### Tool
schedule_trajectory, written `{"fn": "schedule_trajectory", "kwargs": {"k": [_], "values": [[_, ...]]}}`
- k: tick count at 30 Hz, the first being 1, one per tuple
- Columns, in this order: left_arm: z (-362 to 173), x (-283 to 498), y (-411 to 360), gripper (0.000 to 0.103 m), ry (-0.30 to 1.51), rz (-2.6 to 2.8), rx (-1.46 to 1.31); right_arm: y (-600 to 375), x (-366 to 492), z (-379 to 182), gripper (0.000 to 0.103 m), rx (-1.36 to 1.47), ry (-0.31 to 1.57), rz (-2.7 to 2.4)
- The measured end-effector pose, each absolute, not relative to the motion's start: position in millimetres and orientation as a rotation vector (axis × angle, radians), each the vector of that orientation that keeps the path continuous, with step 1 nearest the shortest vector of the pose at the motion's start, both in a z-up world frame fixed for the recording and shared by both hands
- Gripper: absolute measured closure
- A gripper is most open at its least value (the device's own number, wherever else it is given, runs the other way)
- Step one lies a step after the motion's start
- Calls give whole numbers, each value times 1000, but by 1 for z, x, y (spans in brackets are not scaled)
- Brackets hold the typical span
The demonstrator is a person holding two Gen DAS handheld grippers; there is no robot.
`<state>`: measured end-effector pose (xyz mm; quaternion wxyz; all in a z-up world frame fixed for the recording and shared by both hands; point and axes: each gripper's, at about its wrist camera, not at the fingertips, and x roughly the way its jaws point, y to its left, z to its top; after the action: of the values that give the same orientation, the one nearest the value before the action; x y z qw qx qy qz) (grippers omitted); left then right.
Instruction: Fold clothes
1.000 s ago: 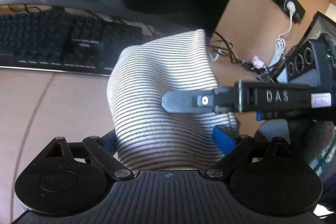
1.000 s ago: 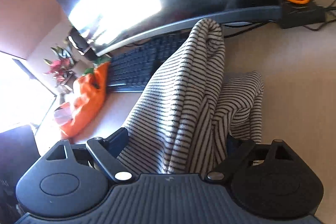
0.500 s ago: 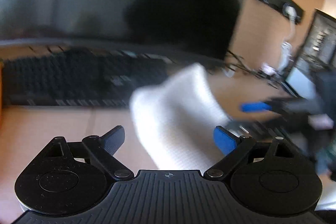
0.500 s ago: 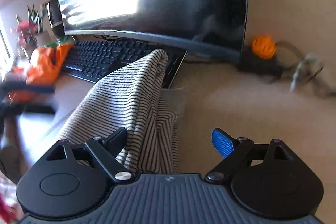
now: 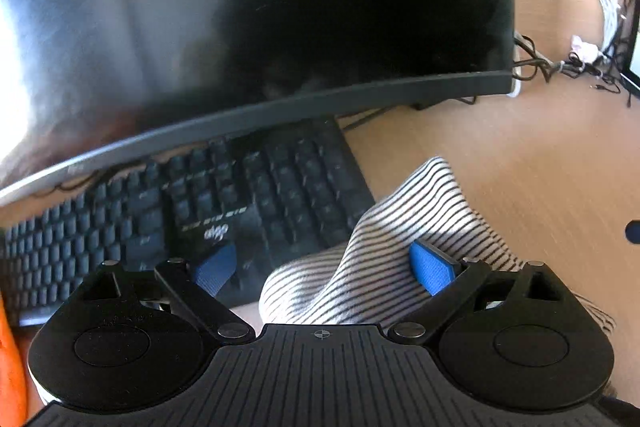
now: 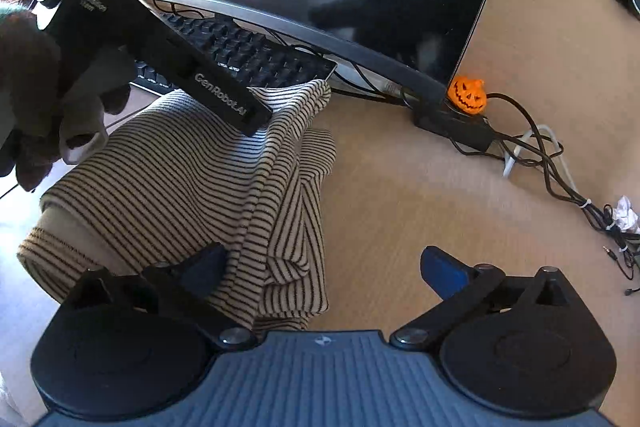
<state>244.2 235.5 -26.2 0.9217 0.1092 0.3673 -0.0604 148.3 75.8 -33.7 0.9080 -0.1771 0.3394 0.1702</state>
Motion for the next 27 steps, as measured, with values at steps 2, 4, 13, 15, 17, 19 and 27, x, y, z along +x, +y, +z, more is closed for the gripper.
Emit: {"fn": "schedule_trajectory", "kwargs": {"k": [2, 4, 13, 15, 17, 19, 27], "values": [[-25, 242, 240, 6, 752, -129, 200, 77, 147, -32, 1, -380, 692, 347], [-16, 233, 244, 7, 733, -130, 178, 82, 145, -29, 1, -389, 687, 343], [11, 142, 273, 5, 668, -168, -43, 81, 156, -44, 0, -365, 707, 369], [8, 121, 274, 5, 667, -149, -91, 80, 155, -46, 0, -354, 697, 377], [-1, 104, 272, 5, 668, -99, -111, 77, 153, -48, 0, -337, 686, 379], [-12, 93, 266, 5, 684, -44, -118, 74, 149, -48, 0, -317, 676, 382], [-36, 77, 241, 1, 727, 141, -79, 53, 132, -40, 0, -260, 627, 404]]}}
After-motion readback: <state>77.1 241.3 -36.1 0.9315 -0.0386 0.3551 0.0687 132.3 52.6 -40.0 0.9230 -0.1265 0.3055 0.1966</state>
